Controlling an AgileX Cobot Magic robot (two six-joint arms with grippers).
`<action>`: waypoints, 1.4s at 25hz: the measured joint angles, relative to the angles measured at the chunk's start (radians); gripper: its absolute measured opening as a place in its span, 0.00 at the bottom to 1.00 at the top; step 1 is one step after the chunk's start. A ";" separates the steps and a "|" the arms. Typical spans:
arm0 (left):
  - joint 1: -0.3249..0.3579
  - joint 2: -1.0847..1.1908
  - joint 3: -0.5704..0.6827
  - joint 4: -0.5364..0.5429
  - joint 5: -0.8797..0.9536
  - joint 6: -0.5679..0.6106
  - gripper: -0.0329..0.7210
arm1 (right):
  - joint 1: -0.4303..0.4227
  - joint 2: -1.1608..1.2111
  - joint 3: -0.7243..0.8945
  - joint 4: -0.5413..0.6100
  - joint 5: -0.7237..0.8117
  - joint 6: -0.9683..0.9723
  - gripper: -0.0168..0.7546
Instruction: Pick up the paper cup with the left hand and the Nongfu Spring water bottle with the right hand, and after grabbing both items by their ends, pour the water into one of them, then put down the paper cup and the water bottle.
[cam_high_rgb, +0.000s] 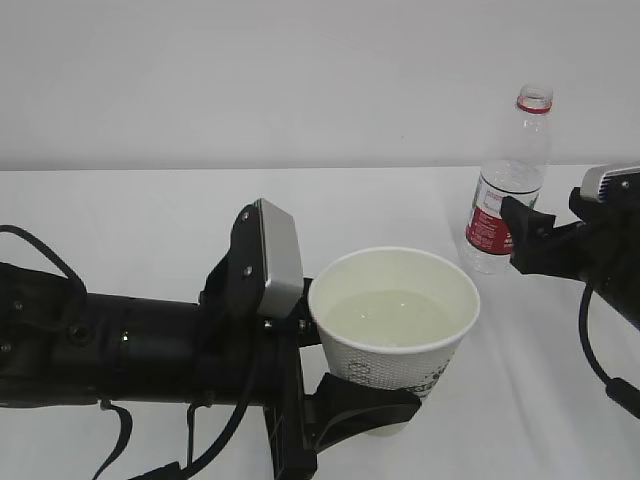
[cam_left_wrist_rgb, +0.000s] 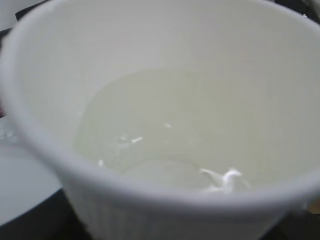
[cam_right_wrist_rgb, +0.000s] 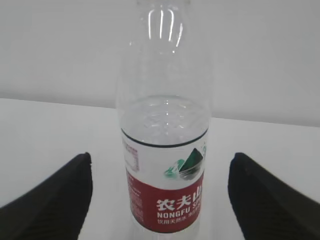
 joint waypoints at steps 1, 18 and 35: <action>0.000 0.000 0.000 0.000 0.000 0.000 0.70 | 0.000 -0.010 0.010 0.000 0.000 0.000 0.85; -0.001 0.000 0.000 -0.179 0.000 0.000 0.70 | 0.000 -0.077 0.099 0.000 -0.002 0.001 0.81; -0.001 0.000 0.000 -0.450 0.000 0.185 0.70 | 0.000 -0.079 0.099 0.000 -0.002 0.001 0.79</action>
